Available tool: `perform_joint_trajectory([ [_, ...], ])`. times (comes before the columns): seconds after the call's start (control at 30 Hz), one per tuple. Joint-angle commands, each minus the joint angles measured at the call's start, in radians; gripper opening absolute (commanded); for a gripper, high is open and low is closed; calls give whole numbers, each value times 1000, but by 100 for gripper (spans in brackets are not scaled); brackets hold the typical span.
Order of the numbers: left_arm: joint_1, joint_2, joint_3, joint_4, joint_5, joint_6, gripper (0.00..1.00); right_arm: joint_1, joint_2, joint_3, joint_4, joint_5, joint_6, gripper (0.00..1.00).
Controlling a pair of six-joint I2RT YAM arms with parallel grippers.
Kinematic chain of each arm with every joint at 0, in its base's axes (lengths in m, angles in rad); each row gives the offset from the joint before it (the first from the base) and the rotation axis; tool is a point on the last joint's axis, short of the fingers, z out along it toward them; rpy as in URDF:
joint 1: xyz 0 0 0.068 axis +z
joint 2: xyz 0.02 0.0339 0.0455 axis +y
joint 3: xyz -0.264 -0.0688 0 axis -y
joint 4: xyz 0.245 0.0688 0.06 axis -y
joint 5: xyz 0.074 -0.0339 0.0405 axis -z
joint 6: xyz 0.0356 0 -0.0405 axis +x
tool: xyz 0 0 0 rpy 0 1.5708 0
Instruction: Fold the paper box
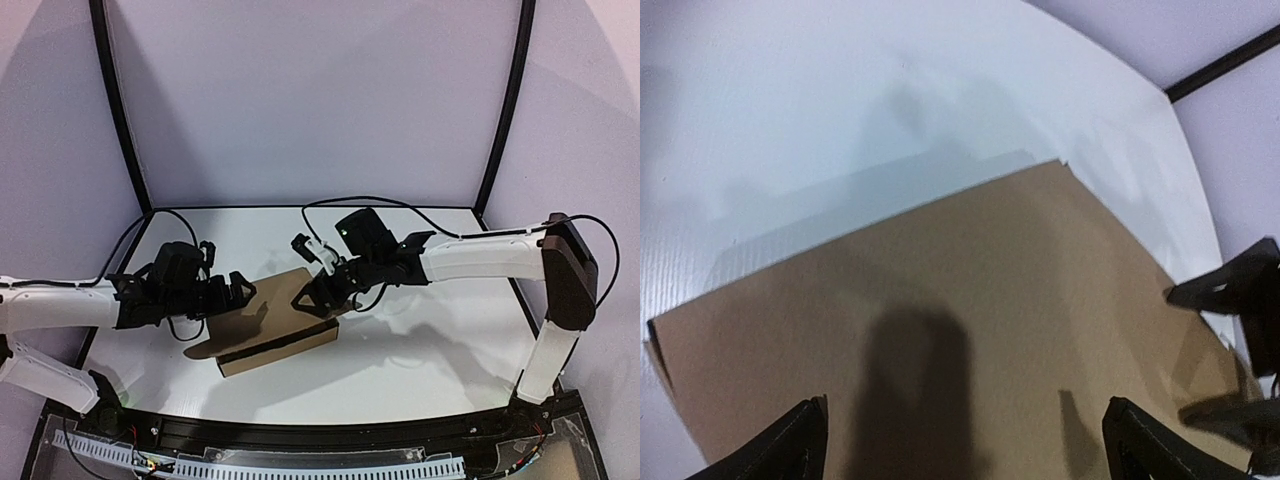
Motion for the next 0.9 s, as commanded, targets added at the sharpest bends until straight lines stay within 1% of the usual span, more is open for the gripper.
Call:
perform_joint_trajectory([
  [0.0, -10, 140, -101, -71, 105, -114, 99, 3, 76, -87, -86, 10, 42, 78],
  [0.13, -9, 197, -69, -34, 117, -107, 99, 2, 75, -74, -74, 15, 53, 78],
  [0.27, -9, 250, 4, -73, 60, -67, 99, -15, 62, -45, -64, 38, 101, 78],
  [0.37, 0, 280, 52, -78, 19, -18, 99, -64, 25, -45, -18, 15, 165, 80],
  [0.5, 45, 325, 142, -74, 61, 34, 99, -141, -28, -11, -2, -59, 196, 83],
  [0.6, 83, 341, 208, -95, 72, 76, 99, -171, -64, 13, -12, -79, 189, 86],
  [0.7, 98, 283, 288, -190, 32, 140, 99, -179, -90, 37, -51, -82, 175, 88],
  [0.77, 99, 219, 384, -312, -43, 159, 99, -181, -100, 52, -96, -80, 172, 88],
  [0.87, 99, 119, 457, -496, -160, 135, 99, -181, -120, 45, -140, -79, 180, 89],
])
